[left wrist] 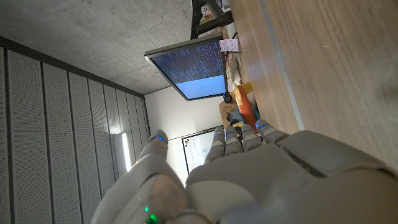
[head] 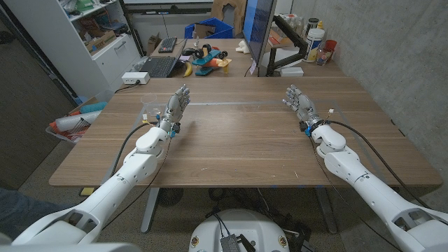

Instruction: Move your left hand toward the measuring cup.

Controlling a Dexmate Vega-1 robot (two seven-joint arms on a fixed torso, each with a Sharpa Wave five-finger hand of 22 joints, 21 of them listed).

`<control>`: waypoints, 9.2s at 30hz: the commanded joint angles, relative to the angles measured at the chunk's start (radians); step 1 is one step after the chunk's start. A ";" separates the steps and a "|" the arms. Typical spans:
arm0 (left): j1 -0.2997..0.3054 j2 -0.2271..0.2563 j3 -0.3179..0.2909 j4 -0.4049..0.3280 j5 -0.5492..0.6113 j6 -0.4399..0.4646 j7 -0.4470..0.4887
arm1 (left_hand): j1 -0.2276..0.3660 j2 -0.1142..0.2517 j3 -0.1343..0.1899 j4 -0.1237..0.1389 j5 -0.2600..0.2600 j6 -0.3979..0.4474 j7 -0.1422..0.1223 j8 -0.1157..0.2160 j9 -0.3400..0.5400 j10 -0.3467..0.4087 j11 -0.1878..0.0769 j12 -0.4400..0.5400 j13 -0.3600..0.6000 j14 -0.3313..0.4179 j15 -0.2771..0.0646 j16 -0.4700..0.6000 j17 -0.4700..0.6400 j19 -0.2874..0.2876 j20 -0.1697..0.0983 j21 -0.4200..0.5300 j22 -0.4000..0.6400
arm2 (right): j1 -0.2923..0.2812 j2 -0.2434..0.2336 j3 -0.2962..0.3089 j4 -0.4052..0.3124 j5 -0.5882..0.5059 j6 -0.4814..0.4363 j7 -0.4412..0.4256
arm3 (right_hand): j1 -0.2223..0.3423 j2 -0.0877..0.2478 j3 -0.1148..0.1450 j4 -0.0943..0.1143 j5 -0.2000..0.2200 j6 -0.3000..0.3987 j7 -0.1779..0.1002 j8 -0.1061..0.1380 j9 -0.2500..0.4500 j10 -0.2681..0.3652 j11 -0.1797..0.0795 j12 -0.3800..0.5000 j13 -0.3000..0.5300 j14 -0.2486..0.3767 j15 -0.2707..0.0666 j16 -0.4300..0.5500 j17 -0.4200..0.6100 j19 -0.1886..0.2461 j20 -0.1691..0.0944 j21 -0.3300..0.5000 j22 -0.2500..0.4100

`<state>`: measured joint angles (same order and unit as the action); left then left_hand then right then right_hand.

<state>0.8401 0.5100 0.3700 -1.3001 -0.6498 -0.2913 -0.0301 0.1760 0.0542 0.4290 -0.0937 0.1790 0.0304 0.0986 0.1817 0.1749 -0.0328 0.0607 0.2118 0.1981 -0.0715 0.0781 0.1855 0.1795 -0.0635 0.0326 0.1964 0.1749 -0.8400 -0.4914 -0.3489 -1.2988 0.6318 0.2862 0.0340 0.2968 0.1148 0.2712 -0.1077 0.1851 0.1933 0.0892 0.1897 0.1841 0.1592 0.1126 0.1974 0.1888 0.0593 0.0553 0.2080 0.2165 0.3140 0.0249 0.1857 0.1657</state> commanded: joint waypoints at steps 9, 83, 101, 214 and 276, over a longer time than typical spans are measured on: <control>0.002 0.001 -0.005 0.004 -0.001 -0.005 -0.005 | 0.011 0.003 0.005 -0.001 0.006 0.000 0.009 0.006 0.004 0.000 0.010 0.004 0.002 0.002 0.011 0.003 0.002 -0.010 0.001 0.004 0.005 | -0.013 0.072 0.087 0.005 -0.091 -0.042 0.051 | 0.012 0.000 0.006 -0.002 0.007 0.009 -0.002 0.006 0.003 0.009 0.001 0.005 0.005 0.008 -0.002 0.007 0.004 0.009 0.001 0.007 0.005; 0.097 0.131 -0.052 -0.179 0.120 0.018 0.137 | 0.022 0.015 0.006 -0.010 0.006 0.009 0.005 0.009 0.004 0.007 0.005 0.006 0.002 0.009 0.006 0.004 0.001 -0.012 0.022 0.003 0.006 | -0.025 0.124 0.147 0.020 -0.140 -0.052 0.099 | 0.012 0.003 0.001 -0.003 0.006 0.010 -0.008 0.005 0.003 0.011 0.001 0.004 0.006 0.009 -0.003 0.008 0.004 0.010 0.001 0.006 0.005; 0.111 0.162 -0.065 -0.216 0.176 0.028 0.189 | 0.035 0.024 0.013 -0.017 0.005 0.016 0.005 0.011 0.005 0.009 0.001 0.006 0.002 0.011 0.004 0.004 0.001 -0.011 0.022 0.004 0.006 | -0.011 0.130 0.144 0.035 -0.145 -0.057 0.105 | 0.012 0.003 0.000 -0.004 0.006 0.009 -0.010 0.004 0.003 0.010 0.002 0.003 0.006 0.008 -0.003 0.007 0.004 0.010 0.002 0.006 0.005; 0.194 0.418 -0.151 -0.502 0.576 0.435 0.416 | 0.102 0.034 0.031 -0.052 0.003 0.052 -0.006 0.015 0.006 0.027 -0.007 0.009 0.003 0.032 -0.002 0.005 0.000 -0.011 0.039 0.005 0.006 | 0.048 0.165 0.156 0.143 -0.163 -0.020 0.146 | 0.011 0.005 -0.003 -0.005 0.006 0.012 -0.014 0.005 0.003 0.013 0.001 0.003 0.006 0.010 -0.004 0.006 0.004 0.011 0.002 0.006 0.005; 0.063 0.479 -0.040 -0.480 0.662 0.700 0.378 | 0.128 0.032 0.033 -0.057 0.002 0.073 -0.015 0.015 0.008 0.042 -0.009 0.011 0.004 0.044 -0.008 0.005 0.000 -0.005 0.047 0.006 0.007 | 0.067 0.172 0.156 0.165 -0.174 -0.012 0.149 | 0.011 0.006 -0.004 -0.005 0.006 0.013 -0.016 0.005 0.003 0.015 0.000 0.004 0.006 0.011 -0.004 0.006 0.004 0.012 0.003 0.006 0.005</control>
<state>0.9474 0.9879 0.2907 -1.8030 -0.0116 0.3804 0.3598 0.2929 0.0845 0.4619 -0.1462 0.1789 0.0915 0.0838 0.1925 0.1789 0.0030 0.0498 0.2186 0.1974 -0.0324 0.0737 0.1852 0.1771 -0.0716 0.0735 0.1964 0.1788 -0.7775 -0.3237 -0.1967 -1.1462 0.4575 0.2658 0.1816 0.3007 0.1187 0.2681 -0.1102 0.1850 0.2036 0.0787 0.1896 0.1836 0.1644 0.1178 0.1974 0.1930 0.0626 0.0516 0.2080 0.2160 0.3190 0.0305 0.1856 0.1651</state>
